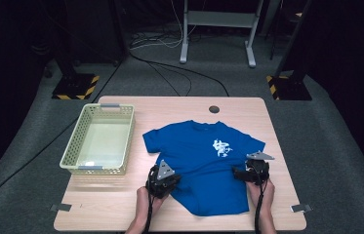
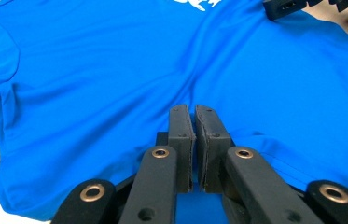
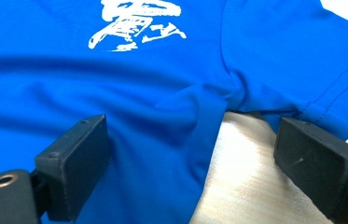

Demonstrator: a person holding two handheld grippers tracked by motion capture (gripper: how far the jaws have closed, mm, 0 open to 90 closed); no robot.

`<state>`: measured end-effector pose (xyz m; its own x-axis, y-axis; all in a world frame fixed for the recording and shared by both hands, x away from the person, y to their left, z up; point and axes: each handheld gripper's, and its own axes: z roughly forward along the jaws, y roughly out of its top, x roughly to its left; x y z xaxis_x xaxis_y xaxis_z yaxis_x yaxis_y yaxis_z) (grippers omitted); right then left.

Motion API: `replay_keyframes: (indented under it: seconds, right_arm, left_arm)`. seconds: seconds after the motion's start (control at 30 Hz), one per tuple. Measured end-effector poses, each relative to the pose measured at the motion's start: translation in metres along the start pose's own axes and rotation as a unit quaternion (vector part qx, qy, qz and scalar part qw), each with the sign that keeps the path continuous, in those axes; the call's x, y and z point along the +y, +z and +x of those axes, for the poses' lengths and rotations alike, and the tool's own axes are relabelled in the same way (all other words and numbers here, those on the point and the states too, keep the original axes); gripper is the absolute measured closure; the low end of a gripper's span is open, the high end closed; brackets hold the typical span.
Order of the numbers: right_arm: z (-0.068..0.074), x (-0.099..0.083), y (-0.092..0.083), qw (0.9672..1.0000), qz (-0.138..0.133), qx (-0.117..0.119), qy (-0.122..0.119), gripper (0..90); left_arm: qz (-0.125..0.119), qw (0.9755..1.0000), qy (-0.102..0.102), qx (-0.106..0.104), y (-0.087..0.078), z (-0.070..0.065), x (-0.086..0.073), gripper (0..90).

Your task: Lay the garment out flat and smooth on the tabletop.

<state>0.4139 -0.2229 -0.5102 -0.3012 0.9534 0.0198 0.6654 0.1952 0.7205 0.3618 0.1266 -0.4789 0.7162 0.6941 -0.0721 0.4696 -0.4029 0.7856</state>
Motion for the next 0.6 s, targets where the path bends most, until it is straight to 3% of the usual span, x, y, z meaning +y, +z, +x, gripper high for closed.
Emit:
replay_keyframes:
  seconds: [0.47, 0.6]
  right_arm:
    - [0.0001, 0.0001, 0.0000, 1.0000, 0.000, 0.000, 0.001, 9.8]
    - [0.0001, 0.0000, 0.0001, 1.0000, 0.000, 0.000, 0.001, 9.8]
  left_arm:
    - [0.004, 1.0000, 0.002, 0.003, -0.0077, 0.0003, -0.0057, 85.5]
    - [-0.002, 1.0000, -0.008, 0.002, -0.0096, 0.0034, -0.0078, 85.6]
